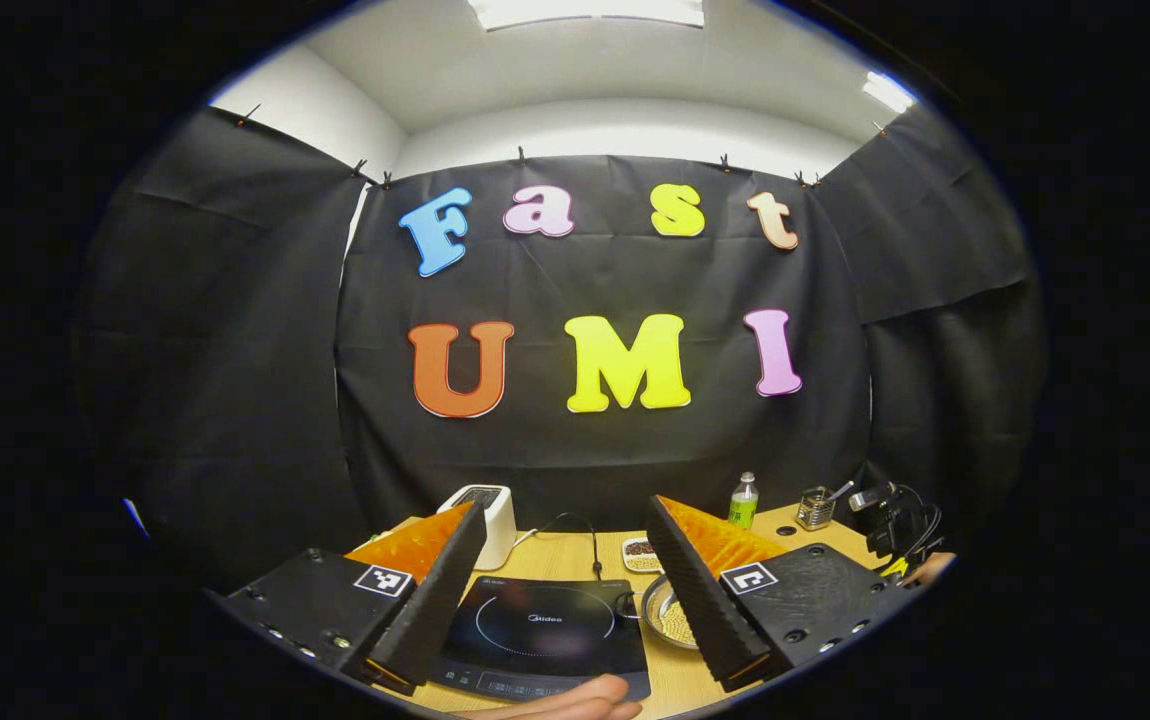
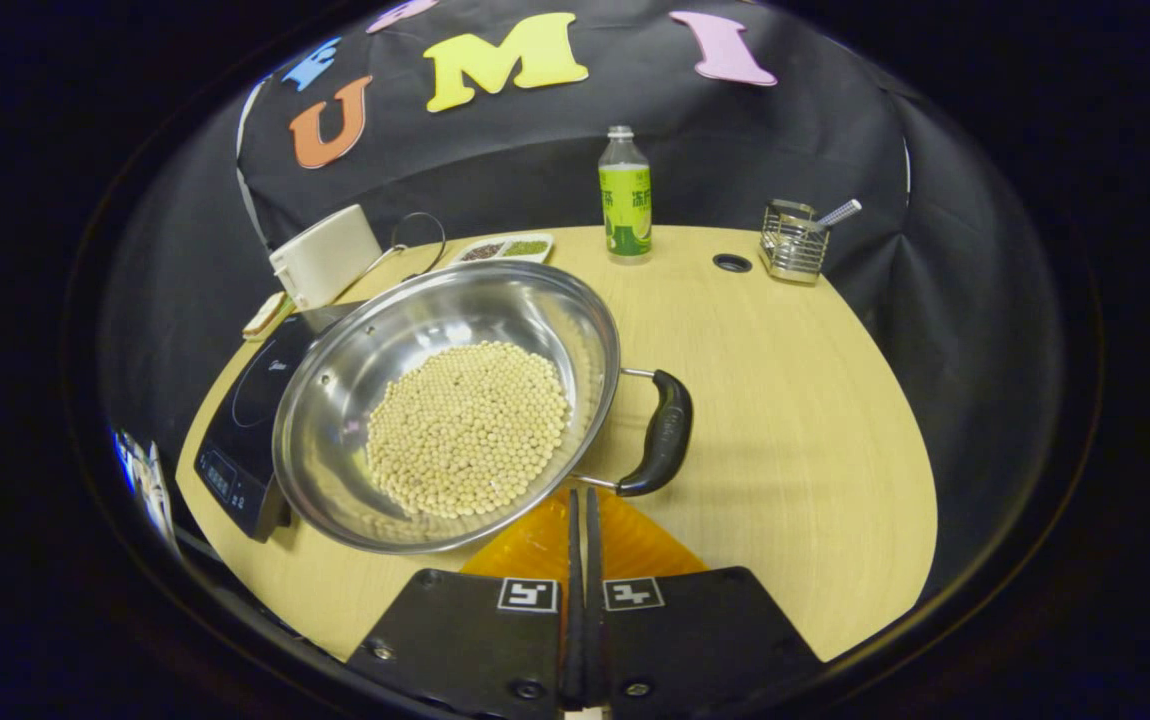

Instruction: First push the handle of the pot to place it horizontally, then grasp the pot with both hands and set it on the induction cooktop.

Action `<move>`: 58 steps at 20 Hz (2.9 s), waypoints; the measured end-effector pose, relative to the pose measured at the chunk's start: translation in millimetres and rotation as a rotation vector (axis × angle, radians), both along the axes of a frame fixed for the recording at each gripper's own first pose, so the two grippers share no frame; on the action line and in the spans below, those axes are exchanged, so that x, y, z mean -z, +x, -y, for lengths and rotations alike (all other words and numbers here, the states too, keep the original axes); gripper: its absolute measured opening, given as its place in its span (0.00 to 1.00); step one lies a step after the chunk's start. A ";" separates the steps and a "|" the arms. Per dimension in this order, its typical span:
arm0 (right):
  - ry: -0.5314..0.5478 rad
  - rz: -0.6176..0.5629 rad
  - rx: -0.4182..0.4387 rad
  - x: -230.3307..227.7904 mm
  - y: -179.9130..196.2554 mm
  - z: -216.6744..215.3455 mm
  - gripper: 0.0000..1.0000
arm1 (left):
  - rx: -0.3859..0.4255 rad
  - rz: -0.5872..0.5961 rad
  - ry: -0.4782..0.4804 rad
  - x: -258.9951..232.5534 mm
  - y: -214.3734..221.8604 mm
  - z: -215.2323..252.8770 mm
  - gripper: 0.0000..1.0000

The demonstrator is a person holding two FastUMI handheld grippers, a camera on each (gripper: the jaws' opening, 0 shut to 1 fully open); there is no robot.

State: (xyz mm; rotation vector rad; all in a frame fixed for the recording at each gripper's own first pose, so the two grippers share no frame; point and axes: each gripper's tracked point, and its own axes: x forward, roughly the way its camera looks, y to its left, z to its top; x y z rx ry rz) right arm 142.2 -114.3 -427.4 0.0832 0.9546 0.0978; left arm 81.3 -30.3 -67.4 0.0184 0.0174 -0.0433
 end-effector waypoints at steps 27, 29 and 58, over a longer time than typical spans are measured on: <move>-0.025 0.140 0.041 -48.4 40.7 46.0 0.04 | 0.050 -0.373 -0.032 149.9 116.4 56.2 0.96; -0.045 0.218 0.053 -70.9 43.1 48.0 0.08 | 0.059 -0.427 -0.036 169.9 117.1 61.9 0.96; 0.032 0.136 0.115 -7.2 99.9 36.2 0.80 | 0.083 -0.870 0.021 313.8 128.8 116.1 0.71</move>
